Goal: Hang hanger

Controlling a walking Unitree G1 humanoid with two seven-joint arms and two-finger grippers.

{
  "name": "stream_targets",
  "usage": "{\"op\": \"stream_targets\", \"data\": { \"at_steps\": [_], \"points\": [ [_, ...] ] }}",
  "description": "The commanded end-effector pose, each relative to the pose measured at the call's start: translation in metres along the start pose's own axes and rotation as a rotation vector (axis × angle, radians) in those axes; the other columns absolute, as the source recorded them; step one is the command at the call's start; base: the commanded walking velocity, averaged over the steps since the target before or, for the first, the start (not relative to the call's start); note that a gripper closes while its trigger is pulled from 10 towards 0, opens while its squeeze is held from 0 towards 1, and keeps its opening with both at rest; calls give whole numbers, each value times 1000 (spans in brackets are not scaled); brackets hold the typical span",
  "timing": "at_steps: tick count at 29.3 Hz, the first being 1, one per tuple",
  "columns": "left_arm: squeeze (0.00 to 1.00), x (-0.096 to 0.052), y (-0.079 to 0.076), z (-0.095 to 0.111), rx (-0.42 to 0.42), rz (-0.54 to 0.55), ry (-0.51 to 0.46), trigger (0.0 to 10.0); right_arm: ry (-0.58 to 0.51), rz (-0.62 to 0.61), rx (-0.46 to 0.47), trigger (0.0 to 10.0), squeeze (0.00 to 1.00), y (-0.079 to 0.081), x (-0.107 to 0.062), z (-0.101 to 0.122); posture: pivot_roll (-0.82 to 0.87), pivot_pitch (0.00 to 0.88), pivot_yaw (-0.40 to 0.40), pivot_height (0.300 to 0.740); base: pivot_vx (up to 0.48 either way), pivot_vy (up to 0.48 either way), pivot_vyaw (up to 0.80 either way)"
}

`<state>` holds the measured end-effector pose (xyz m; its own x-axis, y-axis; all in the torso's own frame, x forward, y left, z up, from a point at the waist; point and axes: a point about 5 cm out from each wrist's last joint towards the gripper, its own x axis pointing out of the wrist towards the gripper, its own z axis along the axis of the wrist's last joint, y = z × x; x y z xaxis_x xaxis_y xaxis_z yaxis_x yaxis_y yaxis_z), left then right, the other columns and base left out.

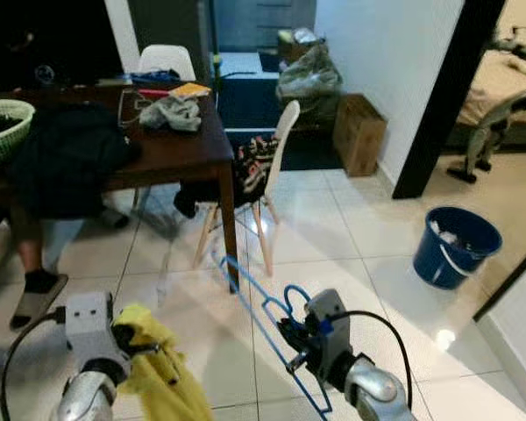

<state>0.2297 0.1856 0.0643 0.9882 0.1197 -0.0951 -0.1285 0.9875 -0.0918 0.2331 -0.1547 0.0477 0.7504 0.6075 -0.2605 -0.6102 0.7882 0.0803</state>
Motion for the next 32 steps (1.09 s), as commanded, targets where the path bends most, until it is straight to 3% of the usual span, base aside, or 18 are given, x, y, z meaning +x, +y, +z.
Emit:
{"op": "stream_targets", "data": {
  "at_steps": [1,11,14,15,17,18,22,25,26,27,28,29,30,31,32],
  "points": [
    [0,1,4,4,-2,15,-17,10000,-18,-21,32,10000,0,-3,-1,1,-11,0,-22,736,480,0,0],
    [0,14,6,36,19,9,-125,10000,-22,-20,41,10000,0,-4,-2,2,-17,0,-16,736,480,0,0],
    [0,23,8,71,23,27,-239,10000,-28,-20,43,10000,0,-5,-2,3,-23,0,-14,736,480,0,0],
    [0,23,8,71,23,27,-239,10000,-28,-20,43,10000,0,-5,-2,3,-23,0,-14,736,480,0,0],
    [0,28,10,97,39,50,-320,10000,-30,-20,45,10000,0,-5,-2,3,-23,0,-14,736,480,0,0],
    [0,28,10,97,39,50,-320,10000,-30,-20,45,10000,0,-5,-2,3,-23,0,-14,736,480,0,0],
    [0,37,18,158,106,64,-504,10000,-35,-20,47,10000,0,-5,-1,5,-20,0,-15,736,480,0,0],
    [0,39,19,175,117,57,-553,10000,-37,-20,48,10000,0,-5,-1,5,-20,0,-15,736,480,0,0],
    [0,41,20,197,133,47,-620,10000,-38,-20,50,10000,0,-5,0,5,-19,0,-15,736,480,0,0],
    [0,41,20,197,133,47,-620,10000,-38,-20,50,10000,0,-5,0,5,-19,0,-15,736,480,0,0],
    [0,41,20,223,157,38,-693,10000,-40,-20,52,10000,0,-4,1,5,-18,0,-14,736,480,0,0],
    [0,41,20,223,157,38,-693,10000,-40,-20,52,10000,0,-4,1,5,-18,0,-14,736,480,0,0],
    [0,41,20,245,179,33,-750,10000,-41,-19,53,10000,0,-4,2,5,-23,0,-12,736,480,0,0],
    [0,38,28,285,226,41,-853,10000,-44,-22,54,10000,0,-3,3,6,-30,0,-12,736,480,0,0],
    [0,38,28,285,226,41,-853,10000,-44,-22,54,10000,0,-3,3,6,-30,0,-12,736,480,0,0]
  ]
}}
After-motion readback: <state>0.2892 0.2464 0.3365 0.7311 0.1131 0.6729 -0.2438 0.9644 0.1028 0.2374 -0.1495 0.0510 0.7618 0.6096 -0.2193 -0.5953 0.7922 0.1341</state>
